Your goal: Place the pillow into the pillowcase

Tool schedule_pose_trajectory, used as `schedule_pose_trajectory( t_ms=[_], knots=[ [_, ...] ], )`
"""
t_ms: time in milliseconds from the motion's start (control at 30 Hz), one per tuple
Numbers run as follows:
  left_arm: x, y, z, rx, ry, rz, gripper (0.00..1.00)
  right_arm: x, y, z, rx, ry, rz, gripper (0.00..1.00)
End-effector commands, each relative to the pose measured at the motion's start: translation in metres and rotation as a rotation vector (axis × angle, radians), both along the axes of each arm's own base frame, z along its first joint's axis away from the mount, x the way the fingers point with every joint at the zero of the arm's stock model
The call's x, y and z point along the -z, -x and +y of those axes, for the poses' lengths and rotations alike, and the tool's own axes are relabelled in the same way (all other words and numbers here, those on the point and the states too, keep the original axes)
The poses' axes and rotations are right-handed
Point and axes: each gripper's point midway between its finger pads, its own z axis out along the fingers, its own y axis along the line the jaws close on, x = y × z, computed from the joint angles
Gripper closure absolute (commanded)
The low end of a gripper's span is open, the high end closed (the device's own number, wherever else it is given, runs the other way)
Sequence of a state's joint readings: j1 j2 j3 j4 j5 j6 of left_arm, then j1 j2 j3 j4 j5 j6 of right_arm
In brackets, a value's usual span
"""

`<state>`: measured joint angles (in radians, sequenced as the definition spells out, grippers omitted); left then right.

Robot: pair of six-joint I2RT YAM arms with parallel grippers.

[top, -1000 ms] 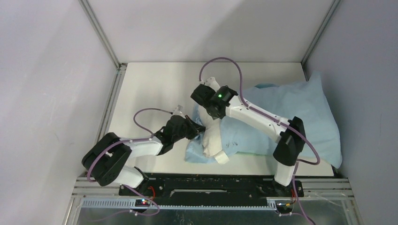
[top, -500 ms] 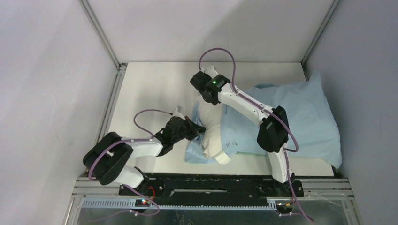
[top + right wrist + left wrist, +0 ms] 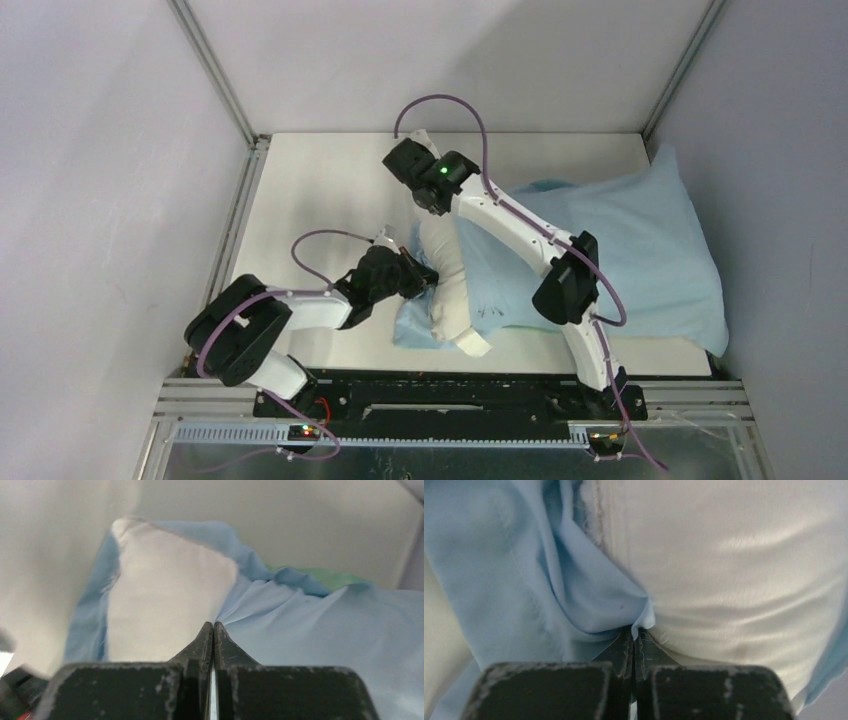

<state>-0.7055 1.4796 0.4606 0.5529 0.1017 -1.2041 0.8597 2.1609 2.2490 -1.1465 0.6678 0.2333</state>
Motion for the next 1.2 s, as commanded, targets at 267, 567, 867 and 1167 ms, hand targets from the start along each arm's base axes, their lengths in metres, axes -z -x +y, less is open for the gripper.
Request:
schedule_pose_trajectory(
  t_ms=[267, 567, 867, 1167],
  knots=[
    [-0.021, -0.014, -0.007, 0.022, -0.035, -0.078, 1.00, -0.006, 0.025, 0.019, -0.065, -0.344, 0.074, 1.00],
    [-0.028, -0.004, 0.037, -0.062, -0.084, -0.108, 0.65, -0.029, 0.030, 0.006, -0.048, -0.331, 0.026, 1.00],
    [-0.088, -0.029, 0.091, -0.244, -0.089, -0.209, 0.43, -0.091, 0.039, 0.021, -0.116, -0.467, -0.054, 1.00],
    [-0.107, -0.067, 0.074, -0.218, -0.044, -0.240, 0.24, -0.155, 0.072, 0.031, -0.219, -0.590, -0.119, 1.00]
  ],
)
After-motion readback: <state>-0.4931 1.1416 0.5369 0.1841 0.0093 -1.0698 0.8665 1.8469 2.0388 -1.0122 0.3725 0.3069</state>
